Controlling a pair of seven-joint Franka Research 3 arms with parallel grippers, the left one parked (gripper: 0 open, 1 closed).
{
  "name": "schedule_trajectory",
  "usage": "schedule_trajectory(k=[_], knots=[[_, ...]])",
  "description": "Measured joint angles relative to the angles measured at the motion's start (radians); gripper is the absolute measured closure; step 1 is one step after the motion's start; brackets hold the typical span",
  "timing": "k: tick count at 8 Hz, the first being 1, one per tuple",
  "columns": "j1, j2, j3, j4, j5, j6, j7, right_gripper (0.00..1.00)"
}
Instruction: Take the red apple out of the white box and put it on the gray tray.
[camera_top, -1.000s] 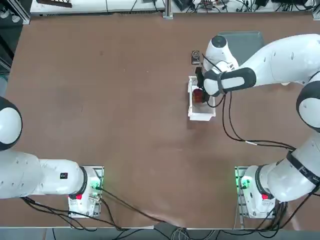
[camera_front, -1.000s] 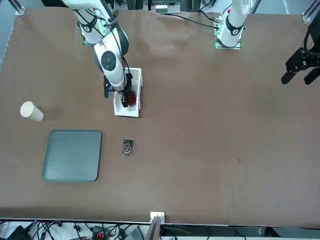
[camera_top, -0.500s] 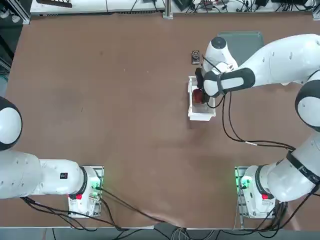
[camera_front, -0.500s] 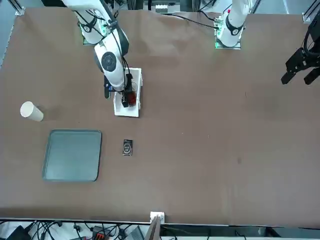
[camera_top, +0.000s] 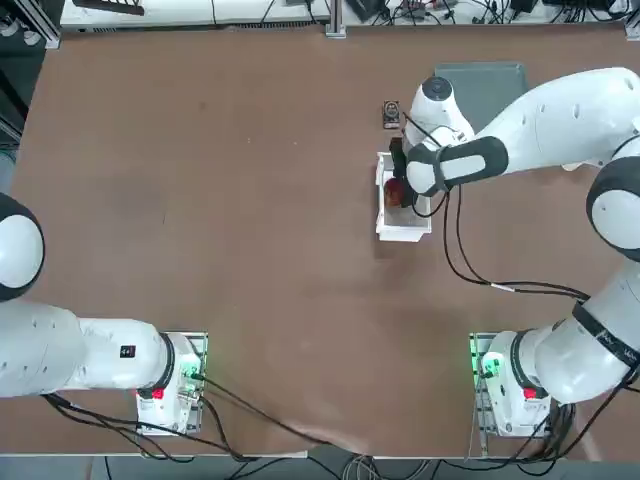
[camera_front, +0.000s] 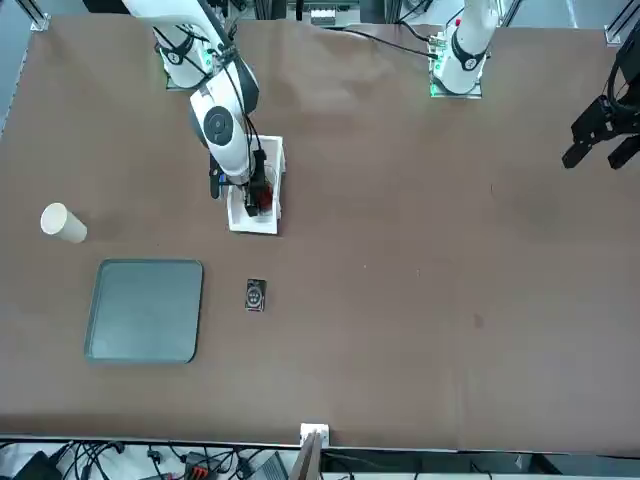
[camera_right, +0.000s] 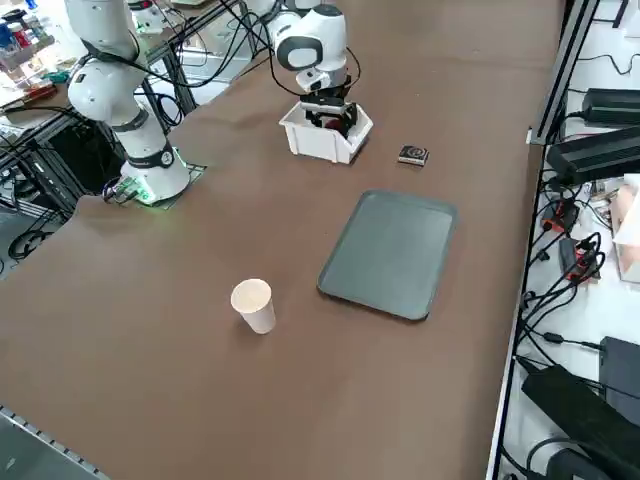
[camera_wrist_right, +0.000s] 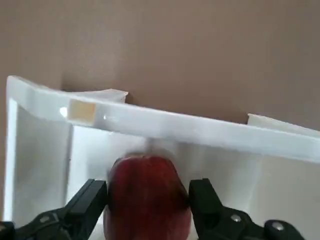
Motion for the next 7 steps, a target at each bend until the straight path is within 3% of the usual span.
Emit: schedule_trajectory(k=[7], knots=[[0.0,0.005,0.0,0.0,0.0,0.009,0.0,0.0]])
